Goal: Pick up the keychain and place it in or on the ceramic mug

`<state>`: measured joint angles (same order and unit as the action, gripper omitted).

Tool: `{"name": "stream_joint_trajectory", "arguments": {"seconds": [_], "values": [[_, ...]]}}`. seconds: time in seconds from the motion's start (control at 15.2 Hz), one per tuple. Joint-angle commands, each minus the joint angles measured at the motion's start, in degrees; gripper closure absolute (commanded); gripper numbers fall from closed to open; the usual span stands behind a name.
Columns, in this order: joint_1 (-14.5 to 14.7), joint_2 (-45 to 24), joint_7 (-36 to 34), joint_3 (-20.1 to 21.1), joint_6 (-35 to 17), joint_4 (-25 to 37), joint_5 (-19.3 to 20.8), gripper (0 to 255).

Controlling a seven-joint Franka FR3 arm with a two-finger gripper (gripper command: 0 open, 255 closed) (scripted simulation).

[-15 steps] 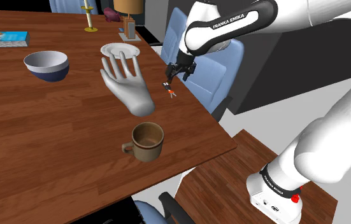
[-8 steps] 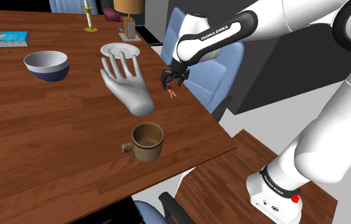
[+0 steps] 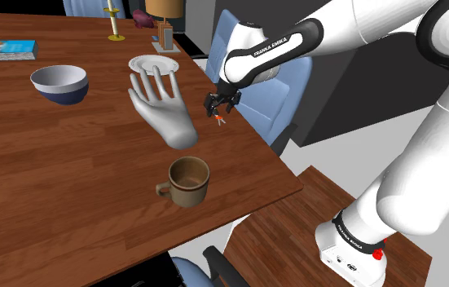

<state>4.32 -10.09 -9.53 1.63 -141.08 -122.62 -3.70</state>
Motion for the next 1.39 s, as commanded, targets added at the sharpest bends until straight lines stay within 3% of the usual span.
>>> {"name": "stream_joint_trajectory", "arguments": {"seconds": [0.0,0.07,0.13,0.73,1.32], "values": [[0.0,0.0,0.0,0.0,0.0,0.0,0.0,0],[0.0,0.0,0.0,0.0,0.0,0.0,0.0,0],[0.0,0.0,0.0,0.0,0.0,0.0,0.0,255],[0.0,-0.01,0.0,0.0,-0.01,0.0,0.0,255],[-0.03,3.84,-0.4,-0.07,6.4,2.56,0.25,255]]}}
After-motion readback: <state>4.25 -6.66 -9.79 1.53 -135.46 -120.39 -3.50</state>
